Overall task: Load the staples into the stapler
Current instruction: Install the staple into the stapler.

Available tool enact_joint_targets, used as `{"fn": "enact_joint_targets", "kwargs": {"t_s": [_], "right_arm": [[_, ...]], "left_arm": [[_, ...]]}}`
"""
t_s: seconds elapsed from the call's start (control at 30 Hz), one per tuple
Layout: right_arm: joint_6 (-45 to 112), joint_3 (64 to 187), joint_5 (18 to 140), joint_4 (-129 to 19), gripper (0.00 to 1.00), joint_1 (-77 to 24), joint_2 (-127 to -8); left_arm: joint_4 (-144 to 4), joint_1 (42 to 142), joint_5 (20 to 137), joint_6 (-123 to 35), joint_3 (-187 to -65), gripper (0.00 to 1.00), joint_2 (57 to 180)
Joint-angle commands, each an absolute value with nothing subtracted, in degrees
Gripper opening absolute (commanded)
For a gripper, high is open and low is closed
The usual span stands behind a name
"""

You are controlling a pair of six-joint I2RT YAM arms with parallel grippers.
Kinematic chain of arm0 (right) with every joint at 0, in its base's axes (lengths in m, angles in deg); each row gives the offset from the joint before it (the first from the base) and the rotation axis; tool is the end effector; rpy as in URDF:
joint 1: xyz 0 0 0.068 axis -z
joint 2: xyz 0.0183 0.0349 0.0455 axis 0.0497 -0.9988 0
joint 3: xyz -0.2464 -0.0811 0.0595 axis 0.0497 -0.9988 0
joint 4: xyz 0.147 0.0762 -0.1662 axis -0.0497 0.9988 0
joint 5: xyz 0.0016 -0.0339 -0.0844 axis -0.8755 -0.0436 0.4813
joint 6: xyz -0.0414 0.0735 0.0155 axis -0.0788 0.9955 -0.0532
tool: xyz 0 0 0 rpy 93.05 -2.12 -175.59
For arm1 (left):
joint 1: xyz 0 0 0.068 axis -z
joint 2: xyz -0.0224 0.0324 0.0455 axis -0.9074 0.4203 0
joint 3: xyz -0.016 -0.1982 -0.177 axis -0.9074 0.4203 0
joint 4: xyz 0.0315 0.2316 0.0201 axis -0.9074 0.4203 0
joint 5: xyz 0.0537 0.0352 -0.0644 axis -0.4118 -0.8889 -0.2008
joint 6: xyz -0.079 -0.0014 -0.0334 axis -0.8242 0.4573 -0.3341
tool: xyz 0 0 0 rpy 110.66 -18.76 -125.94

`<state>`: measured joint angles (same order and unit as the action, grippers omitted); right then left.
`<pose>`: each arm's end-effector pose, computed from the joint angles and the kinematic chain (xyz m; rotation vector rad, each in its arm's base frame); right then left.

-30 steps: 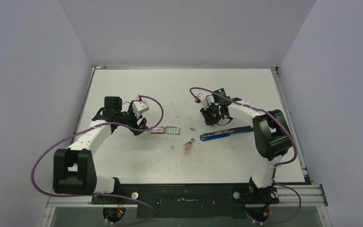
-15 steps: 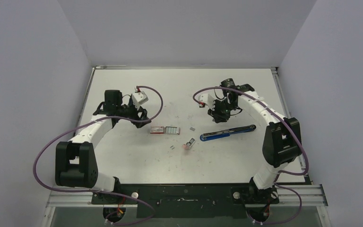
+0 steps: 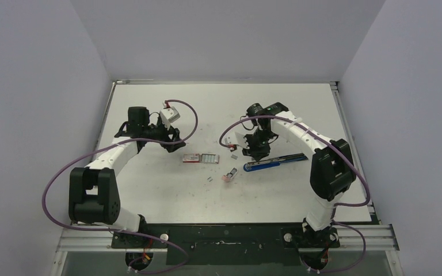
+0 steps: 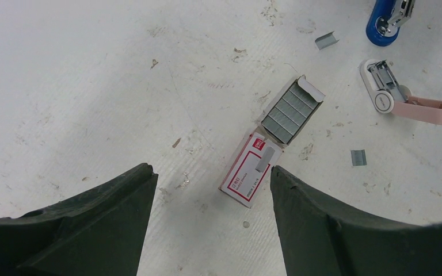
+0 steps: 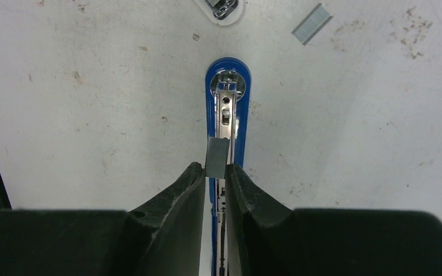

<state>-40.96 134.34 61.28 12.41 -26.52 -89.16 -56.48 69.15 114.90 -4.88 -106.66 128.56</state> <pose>0.2542 0.1801 0.2121 -2.1697 1.8888 0.5756 0.3002 -0.0745 0.2166 0.9347 1.9455 -0.6754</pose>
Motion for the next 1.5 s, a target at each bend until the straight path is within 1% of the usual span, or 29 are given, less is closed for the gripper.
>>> {"fn": "enact_joint_targets", "kwargs": {"t_s": [0.0, 0.6, 1.47], "right_arm": [[-43.8, 136.3, 64.1, 14.8, 0.18, -28.2, -90.7], [-44.0, 136.1, 68.5, 12.9, 0.17, -30.1, -93.9], [-43.2, 131.8, 72.2, 8.5, 0.17, -32.0, -93.1]], "left_arm": [[-58.9, 68.7, 116.6, -5.8, -109.1, 0.71, 128.3], [-60.4, 68.2, 117.3, -6.8, -108.3, 0.7, 128.5], [-60.4, 67.7, 117.5, -6.9, -107.9, 0.71, 128.3]]}}
